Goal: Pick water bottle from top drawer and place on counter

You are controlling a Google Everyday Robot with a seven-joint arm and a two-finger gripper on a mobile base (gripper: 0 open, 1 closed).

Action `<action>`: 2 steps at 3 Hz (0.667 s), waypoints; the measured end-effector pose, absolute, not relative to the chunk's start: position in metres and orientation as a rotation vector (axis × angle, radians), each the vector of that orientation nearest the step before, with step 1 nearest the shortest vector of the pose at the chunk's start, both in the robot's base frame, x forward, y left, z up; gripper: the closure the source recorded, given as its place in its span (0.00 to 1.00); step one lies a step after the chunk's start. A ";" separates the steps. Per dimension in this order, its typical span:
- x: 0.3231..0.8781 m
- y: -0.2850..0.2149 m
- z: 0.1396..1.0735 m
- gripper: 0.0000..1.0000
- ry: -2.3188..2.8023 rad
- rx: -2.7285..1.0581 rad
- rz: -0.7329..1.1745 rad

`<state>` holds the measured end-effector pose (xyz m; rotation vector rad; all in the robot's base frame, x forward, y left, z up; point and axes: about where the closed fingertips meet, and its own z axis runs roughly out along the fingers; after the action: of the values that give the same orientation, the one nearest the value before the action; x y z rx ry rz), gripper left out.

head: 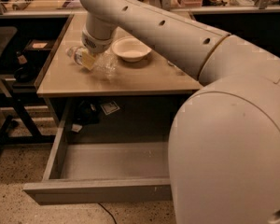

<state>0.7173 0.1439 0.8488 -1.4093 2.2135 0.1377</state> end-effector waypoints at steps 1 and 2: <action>0.717 0.144 0.849 0.12 2.214 -1.409 0.138; 0.717 0.144 0.849 0.00 2.214 -1.409 0.138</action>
Offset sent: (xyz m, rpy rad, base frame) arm 0.0000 0.0000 0.0000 0.0000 0.0000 0.0000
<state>0.7173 0.1439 0.8487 -1.4094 2.2136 0.1377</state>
